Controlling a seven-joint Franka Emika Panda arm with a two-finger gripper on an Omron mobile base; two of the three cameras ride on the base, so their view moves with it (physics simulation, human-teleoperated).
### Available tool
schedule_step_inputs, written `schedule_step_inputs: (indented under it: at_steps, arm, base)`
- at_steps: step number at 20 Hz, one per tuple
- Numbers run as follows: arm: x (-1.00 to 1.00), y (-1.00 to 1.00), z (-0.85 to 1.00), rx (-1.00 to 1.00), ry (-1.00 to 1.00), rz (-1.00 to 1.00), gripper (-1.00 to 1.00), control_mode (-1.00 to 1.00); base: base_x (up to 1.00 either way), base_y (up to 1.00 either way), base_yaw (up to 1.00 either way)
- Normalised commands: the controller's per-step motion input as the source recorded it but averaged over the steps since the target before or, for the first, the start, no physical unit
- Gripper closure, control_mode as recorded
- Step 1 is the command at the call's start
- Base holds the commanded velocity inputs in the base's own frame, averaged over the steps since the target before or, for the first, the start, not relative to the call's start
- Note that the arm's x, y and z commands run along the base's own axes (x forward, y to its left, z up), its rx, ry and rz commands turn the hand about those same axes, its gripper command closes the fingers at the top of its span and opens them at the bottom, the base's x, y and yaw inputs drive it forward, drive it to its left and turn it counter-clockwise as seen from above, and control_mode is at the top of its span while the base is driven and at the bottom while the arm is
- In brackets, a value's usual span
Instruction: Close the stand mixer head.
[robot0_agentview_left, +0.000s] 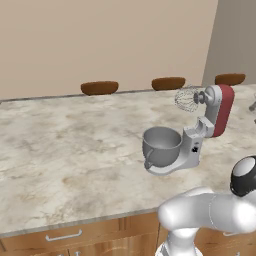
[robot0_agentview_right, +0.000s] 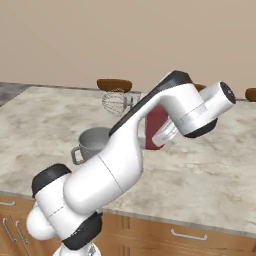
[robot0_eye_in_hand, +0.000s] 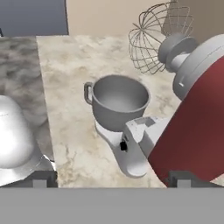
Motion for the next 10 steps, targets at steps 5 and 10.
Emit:
schedule_step_inputs:
  at_steps: [5,10]
  arm:
    - [0.94,0.03,0.00,0.08,-0.34,0.21,-1.00,-1.00]
    - [1.00,0.15,0.00,0.14,-0.25,0.24,-1.00,-1.00]
  base:
    - [0.00,0.00,0.00]
    - [0.00,0.00,0.00]
